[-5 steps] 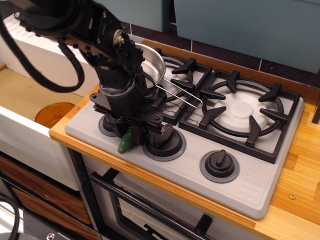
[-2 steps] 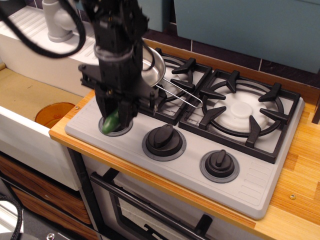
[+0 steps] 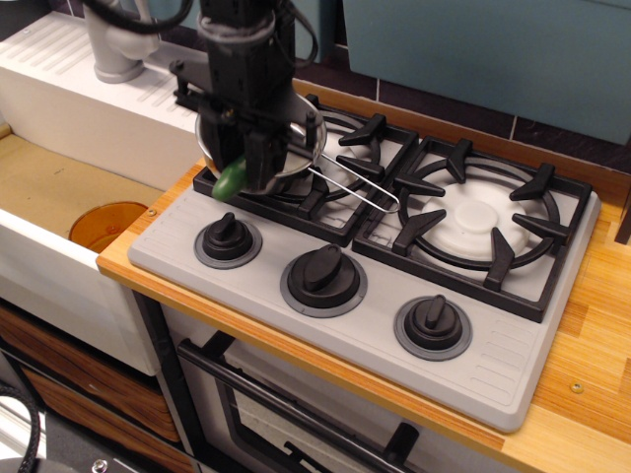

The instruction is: Put pot or pan on stove and put pickle in pot or pan

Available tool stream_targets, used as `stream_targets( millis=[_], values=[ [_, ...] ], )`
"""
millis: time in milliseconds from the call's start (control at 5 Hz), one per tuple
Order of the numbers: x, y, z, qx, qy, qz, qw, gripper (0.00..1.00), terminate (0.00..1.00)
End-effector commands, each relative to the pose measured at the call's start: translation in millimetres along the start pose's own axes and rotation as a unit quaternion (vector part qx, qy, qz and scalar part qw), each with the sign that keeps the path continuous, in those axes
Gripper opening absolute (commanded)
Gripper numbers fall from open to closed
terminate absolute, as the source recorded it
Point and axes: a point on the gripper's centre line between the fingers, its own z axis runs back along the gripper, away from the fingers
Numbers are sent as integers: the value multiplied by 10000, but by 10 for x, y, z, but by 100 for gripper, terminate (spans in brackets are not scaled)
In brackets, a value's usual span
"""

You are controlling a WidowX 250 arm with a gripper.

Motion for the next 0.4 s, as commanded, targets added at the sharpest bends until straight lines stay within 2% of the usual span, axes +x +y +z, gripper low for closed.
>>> stream_targets(
  millis=[0, 200],
  values=[
    [494, 147, 54, -123, -360, -130, 9992, 0, 0],
    [625, 180, -6, -161, -391, -197, 9989, 0, 0]
  ],
)
